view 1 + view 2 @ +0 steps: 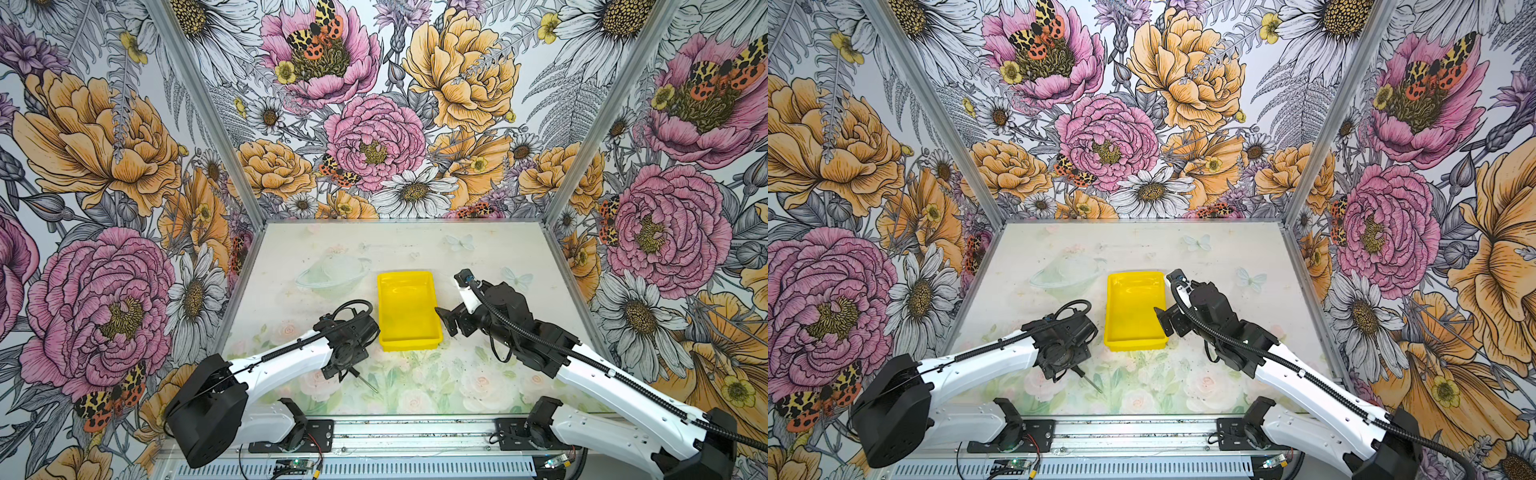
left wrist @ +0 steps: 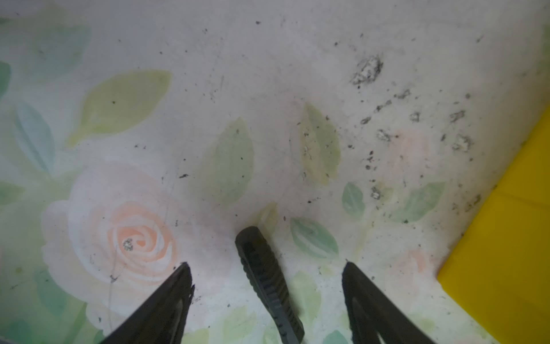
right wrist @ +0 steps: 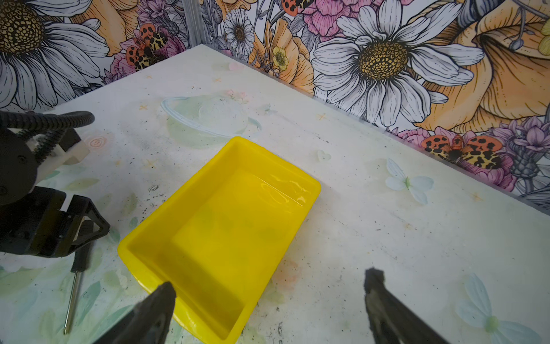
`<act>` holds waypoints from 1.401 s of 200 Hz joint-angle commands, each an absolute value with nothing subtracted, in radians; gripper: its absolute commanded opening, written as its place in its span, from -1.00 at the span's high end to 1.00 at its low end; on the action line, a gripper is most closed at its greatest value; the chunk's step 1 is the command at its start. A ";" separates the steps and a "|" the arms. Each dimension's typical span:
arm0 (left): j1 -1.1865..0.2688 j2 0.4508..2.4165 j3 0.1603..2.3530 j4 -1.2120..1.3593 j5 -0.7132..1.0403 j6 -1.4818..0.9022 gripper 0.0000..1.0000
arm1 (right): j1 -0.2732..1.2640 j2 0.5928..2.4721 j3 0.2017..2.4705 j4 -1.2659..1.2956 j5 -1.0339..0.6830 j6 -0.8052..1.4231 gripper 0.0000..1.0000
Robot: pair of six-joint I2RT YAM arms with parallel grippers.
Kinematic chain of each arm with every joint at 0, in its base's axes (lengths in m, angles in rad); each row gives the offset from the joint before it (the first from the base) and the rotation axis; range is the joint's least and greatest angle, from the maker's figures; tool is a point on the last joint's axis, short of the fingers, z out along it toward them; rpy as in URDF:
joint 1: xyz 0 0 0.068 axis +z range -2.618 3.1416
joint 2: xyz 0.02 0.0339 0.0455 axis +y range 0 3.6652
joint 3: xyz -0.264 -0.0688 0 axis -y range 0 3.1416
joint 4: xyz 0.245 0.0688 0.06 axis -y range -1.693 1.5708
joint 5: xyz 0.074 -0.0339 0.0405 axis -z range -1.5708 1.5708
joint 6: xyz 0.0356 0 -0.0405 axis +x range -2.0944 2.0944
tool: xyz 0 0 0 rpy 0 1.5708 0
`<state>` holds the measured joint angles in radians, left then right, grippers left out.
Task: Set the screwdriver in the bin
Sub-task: 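Close the left gripper on the screwdriver handle and lift it, then carry the screwdriver over the yellow bin with the left gripper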
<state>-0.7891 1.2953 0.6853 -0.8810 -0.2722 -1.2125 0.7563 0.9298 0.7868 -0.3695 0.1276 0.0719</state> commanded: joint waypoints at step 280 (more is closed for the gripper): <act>-0.935 1.194 0.761 -0.861 -0.460 -1.228 1.00 | 0.710 0.741 0.763 -0.439 0.109 0.137 -0.99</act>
